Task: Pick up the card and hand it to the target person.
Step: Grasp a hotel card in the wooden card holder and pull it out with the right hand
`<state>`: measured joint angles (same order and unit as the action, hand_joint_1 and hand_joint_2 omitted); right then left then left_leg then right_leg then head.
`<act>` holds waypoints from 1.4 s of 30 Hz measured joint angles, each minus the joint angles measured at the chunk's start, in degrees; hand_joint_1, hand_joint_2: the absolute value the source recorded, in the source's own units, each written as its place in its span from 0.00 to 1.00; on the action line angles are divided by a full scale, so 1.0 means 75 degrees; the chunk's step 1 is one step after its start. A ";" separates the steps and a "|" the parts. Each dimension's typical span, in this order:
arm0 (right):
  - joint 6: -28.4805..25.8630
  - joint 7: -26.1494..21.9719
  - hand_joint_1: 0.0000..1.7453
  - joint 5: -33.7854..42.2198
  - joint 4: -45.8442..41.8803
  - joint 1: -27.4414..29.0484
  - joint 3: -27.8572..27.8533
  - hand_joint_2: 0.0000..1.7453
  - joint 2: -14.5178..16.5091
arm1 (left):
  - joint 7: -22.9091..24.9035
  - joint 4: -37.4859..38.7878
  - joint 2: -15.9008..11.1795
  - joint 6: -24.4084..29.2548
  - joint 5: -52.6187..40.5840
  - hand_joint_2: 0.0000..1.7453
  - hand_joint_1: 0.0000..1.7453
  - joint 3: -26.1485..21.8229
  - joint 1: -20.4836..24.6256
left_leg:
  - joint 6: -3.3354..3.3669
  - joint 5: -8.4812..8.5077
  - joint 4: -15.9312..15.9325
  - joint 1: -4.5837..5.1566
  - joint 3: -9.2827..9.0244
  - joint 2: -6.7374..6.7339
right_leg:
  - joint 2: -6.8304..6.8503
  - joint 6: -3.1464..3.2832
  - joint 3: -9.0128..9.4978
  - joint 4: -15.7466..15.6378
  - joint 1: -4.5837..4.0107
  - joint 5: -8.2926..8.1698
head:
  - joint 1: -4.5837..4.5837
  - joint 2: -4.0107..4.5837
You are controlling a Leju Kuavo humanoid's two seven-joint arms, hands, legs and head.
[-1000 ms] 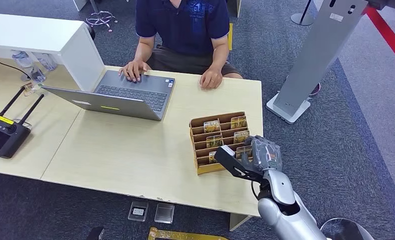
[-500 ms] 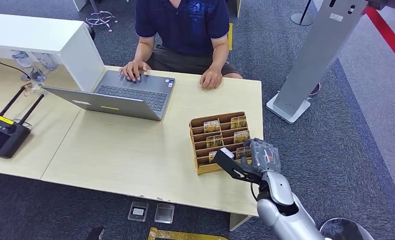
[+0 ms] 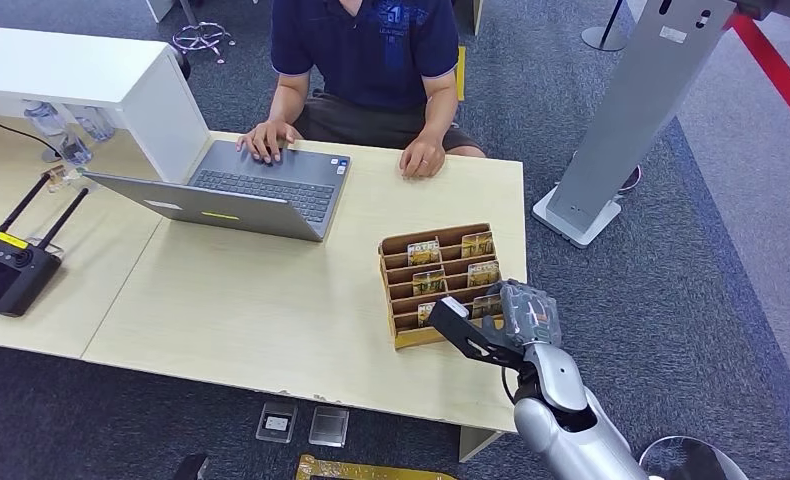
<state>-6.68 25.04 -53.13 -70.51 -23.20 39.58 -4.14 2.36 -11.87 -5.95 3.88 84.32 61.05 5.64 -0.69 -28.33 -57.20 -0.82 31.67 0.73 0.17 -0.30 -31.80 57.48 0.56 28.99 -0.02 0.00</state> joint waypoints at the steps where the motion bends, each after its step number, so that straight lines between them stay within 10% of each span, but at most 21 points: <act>1: -0.0018 -0.0016 0.68 0.0000 0.0018 -0.0001 -0.0002 1.00 0.0002 | 0.0000 0.0000 0.0000 0.0004 0.0000 0.00 0.00 0.0000 0.0000 | 0.0000 0.0000 0.0000 0.0000 0.0000 0.0000 | 0.0000 0.0000 0.0000 0.0000 0.0000 0.0000 | 0.0000 0.0000; 13: -0.0097 -0.0059 0.89 -0.0009 0.0114 -0.0015 -0.0015 1.00 0.0007 | 0.0000 0.0000 0.0000 -0.0001 0.0000 0.00 0.00 0.0000 0.0000 | 0.0000 0.0000 0.0000 0.0000 -0.0003 0.0000 | 0.0000 0.0000 0.0001 0.0000 0.0000 0.0000 | 0.0000 0.0000; 42: -0.0160 0.0071 0.83 -0.0261 -0.1210 0.0017 -0.0246 1.00 -0.0092 | -0.0085 0.0000 0.0000 0.0058 0.0077 0.00 0.00 -0.0003 -0.0006 | 0.0000 0.0000 0.0000 0.0000 -0.0007 -0.0001 | -0.0001 0.0000 0.0003 0.0000 0.0000 0.0000 | -0.0001 0.0000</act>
<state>-7.89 25.57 -55.09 -79.59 -23.08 37.74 -4.83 1.72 -11.87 -5.95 4.32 84.90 61.02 5.59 -0.69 -28.33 -57.20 -0.82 31.61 0.72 0.16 -0.30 -31.77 57.48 0.56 28.99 -0.03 0.00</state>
